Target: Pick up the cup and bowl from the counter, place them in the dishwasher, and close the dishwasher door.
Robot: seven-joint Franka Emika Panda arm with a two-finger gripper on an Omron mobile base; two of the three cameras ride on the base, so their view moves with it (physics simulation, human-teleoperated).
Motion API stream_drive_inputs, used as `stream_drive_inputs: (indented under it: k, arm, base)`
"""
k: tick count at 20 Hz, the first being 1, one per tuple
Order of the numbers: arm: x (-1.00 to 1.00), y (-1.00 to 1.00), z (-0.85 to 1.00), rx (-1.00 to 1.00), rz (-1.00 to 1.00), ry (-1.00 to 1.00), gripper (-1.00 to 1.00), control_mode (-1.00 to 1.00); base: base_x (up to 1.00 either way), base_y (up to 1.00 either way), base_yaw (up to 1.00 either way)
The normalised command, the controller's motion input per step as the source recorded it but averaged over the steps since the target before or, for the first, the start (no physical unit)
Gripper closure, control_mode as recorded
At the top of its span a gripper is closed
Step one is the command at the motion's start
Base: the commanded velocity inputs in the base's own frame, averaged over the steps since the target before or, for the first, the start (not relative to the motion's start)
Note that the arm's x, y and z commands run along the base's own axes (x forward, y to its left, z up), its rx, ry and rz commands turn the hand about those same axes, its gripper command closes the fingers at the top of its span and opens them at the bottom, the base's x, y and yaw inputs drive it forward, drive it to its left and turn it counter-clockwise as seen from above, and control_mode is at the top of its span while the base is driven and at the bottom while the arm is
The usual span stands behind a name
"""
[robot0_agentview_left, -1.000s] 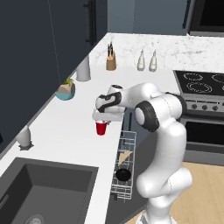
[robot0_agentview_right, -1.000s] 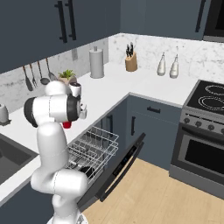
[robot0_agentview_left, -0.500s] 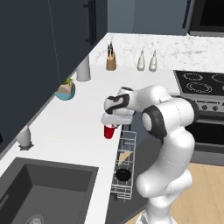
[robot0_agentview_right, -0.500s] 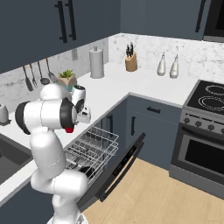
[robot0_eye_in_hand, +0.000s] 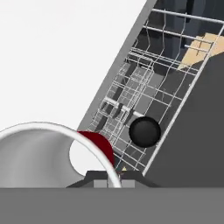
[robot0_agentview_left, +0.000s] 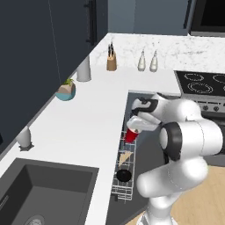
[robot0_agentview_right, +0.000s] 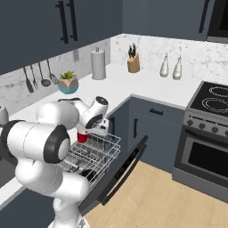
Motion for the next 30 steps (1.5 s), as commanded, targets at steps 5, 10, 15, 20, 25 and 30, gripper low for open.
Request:
stream_drive_inputs:
  k: [5, 10, 15, 20, 25, 30]
  arm:
    - [-0.06, -0.53, 0.00, 0.05, 0.01, -0.14, 1.00, -1.00]
    - [0.17, -0.51, -0.03, 0.00, 0.08, -0.12, 1.00, -1.00]
    - [0.21, -0.40, -0.25, 0.00, 0.18, -0.02, 1.00, -1.00]
    - [0.39, 0.00, -0.26, 0.00, 0.20, 0.00, 1.00, -1.00]
    - [0.37, 0.00, -0.28, 0.00, 0.18, 0.00, 1.00, -1.00]
    - [0.30, 0.15, -0.36, -0.02, 0.09, -0.01, 1.00, -1.00]
  base:
    - [0.00, 0.00, 0.00]
    - [0.00, 0.00, 0.00]
    - [0.00, 0.00, 0.00]
    - [0.00, 0.00, 0.00]
    - [0.00, 0.00, 0.00]
    - [0.00, 0.00, 0.00]
